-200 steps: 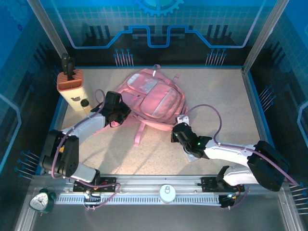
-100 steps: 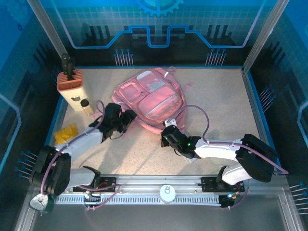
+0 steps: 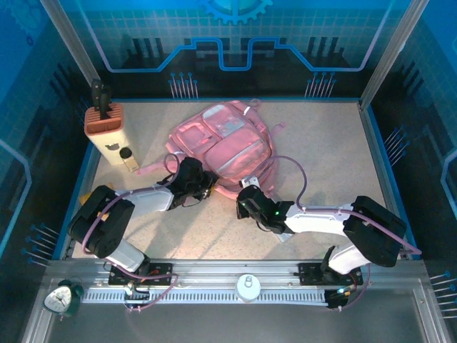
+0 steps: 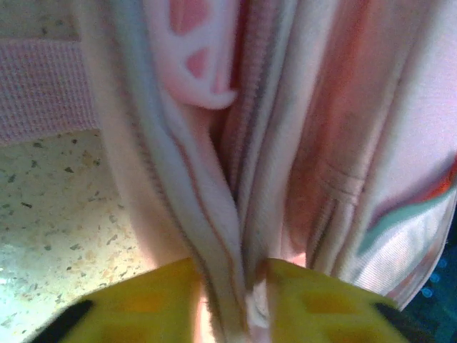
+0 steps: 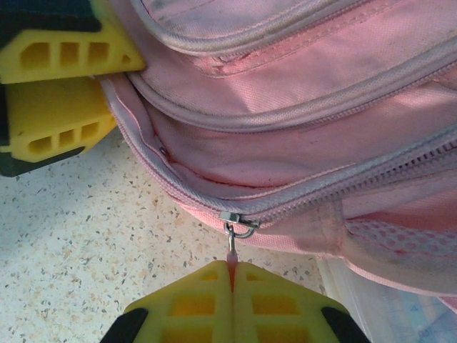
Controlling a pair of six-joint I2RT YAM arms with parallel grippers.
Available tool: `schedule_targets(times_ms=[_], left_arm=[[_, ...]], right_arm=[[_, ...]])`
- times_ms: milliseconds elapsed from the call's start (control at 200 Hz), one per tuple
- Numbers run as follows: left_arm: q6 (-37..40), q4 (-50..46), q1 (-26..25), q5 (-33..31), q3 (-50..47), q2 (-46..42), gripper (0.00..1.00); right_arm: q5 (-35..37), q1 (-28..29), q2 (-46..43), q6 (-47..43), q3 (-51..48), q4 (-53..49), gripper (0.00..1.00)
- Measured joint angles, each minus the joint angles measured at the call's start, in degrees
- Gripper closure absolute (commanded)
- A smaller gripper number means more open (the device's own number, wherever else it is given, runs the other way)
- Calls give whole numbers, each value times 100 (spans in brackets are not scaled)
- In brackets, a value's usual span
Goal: Pack the student bag
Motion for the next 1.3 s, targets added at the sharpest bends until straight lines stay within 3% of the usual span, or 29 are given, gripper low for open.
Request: schedule_targets(times_ms=[85, 415, 700, 800, 966, 1106, 1296], left_arm=[[96, 24, 22, 7, 2, 7, 100], [529, -404, 466, 472, 9, -555, 100], [623, -542, 518, 442, 9, -581, 100], [625, -573, 518, 411, 9, -581, 100], [623, -568, 496, 396, 9, -581, 100], [623, -568, 485, 380, 11, -581, 100], [719, -621, 485, 367, 42, -581, 100]], right_arm=[[55, 0, 0, -15, 4, -83, 100], [-240, -584, -564, -337, -297, -85, 100], [-481, -599, 173, -807, 234, -136, 100], [-476, -605, 431, -868, 461, -201, 83], [-452, -608, 728, -898, 717, -310, 77], [-345, -608, 879, -859, 848, -365, 82], [-304, -608, 868, -763, 848, -380, 100]])
